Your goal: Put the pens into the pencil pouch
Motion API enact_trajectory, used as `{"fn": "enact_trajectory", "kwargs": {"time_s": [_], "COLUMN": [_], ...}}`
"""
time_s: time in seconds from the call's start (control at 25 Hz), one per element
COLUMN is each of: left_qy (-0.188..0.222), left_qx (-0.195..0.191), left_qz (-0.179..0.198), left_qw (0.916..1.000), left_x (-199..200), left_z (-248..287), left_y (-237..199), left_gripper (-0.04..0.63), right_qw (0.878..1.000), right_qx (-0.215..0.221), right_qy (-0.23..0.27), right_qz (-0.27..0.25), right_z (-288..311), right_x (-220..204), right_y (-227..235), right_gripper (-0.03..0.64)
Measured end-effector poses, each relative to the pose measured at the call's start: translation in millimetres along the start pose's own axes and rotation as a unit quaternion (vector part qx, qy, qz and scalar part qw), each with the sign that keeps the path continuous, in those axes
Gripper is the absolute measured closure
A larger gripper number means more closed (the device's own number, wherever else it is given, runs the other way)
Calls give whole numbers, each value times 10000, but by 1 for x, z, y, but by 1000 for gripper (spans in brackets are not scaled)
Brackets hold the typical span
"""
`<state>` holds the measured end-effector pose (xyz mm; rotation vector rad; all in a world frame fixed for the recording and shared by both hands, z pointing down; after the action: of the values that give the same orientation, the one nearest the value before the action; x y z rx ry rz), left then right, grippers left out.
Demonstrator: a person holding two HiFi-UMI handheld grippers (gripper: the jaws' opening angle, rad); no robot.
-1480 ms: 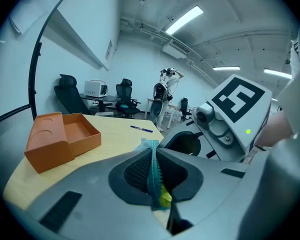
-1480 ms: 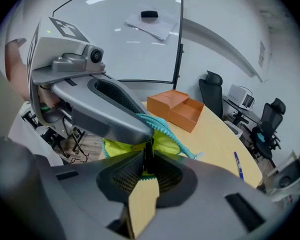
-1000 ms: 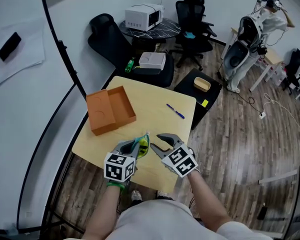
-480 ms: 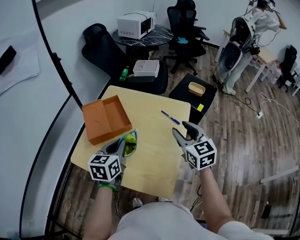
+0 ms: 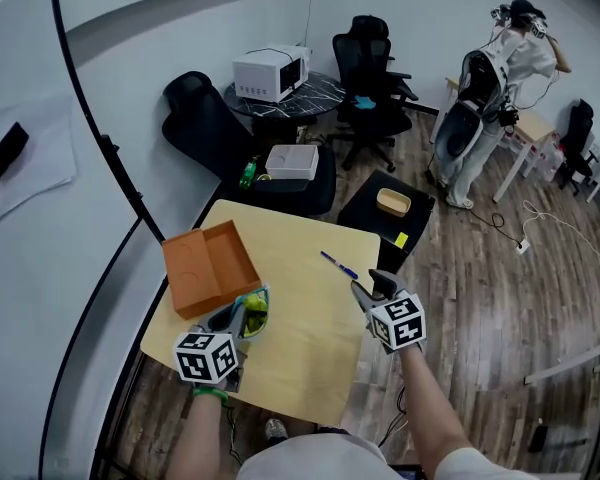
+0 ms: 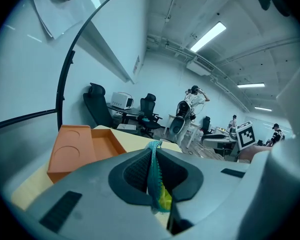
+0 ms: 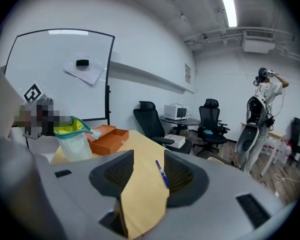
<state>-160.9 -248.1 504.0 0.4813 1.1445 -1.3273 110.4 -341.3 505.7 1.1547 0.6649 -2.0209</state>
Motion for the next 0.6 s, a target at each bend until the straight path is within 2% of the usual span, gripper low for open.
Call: {"fn": "enact_trajectory", "kwargs": {"time_s": [0.32, 0.6], "left_qy": [-73, -117], "left_qx": [99, 86], "left_qz": [-25, -54], "left_qw": [9999, 9999], "left_x": [10, 16], "left_z": [27, 50], "left_y": [1, 8], "left_gripper": [569, 569], "right_qw": [9974, 9861], "right_qx": [53, 364], "right_qy": [-714, -1619], "right_qz": [56, 3], "right_z": [71, 132], "right_x": [-45, -98], "right_y": [37, 54], "right_gripper": [442, 448]}}
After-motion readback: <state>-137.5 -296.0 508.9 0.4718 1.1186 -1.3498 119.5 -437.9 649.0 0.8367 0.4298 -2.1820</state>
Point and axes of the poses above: the fingertips, and each gripper's own axes: z forward along the fingers, y to its right, x out of its top, the point moved 2 cm from there along -z, backward along the fingers, and after that the axes turned 4 degrees about -y, right-handed, at the moved point
